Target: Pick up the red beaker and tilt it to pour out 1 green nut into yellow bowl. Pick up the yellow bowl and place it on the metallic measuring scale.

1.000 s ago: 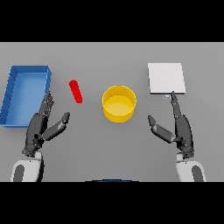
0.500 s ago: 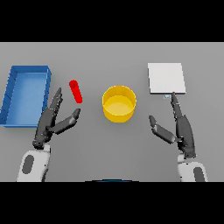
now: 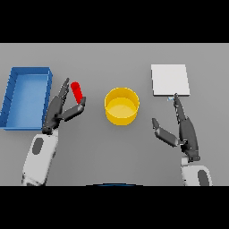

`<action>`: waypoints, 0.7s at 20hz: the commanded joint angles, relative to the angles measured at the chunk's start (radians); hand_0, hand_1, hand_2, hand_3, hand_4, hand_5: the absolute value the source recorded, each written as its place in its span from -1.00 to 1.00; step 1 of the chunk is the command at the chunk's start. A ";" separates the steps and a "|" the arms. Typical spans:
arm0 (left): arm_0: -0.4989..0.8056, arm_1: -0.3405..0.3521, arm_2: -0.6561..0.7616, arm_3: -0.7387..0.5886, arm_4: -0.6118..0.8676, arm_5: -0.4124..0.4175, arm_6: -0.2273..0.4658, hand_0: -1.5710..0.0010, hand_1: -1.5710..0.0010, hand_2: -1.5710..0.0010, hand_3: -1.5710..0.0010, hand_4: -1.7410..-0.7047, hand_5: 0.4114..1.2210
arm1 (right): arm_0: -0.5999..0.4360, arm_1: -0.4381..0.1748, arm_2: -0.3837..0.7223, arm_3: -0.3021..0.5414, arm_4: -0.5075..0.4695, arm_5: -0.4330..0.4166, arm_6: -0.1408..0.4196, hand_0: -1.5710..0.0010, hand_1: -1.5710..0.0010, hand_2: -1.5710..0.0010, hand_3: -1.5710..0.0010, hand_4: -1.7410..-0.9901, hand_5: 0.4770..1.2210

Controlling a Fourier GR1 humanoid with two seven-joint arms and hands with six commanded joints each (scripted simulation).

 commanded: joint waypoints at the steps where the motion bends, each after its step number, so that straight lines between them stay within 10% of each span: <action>1: -0.020 0.002 0.008 0.022 0.005 -0.003 -0.005 1.00 1.00 1.00 1.00 -0.10 -0.34 | 0.003 0.001 -0.002 -0.009 -0.002 -0.002 0.012 1.00 1.00 1.00 1.00 0.26 -0.58; 14: -0.209 -0.008 0.056 0.257 0.009 0.000 -0.052 1.00 1.00 1.00 1.00 -0.17 -0.32 | 0.010 -0.006 -0.013 -0.020 -0.018 0.003 0.019 1.00 1.00 1.00 1.00 0.26 -0.56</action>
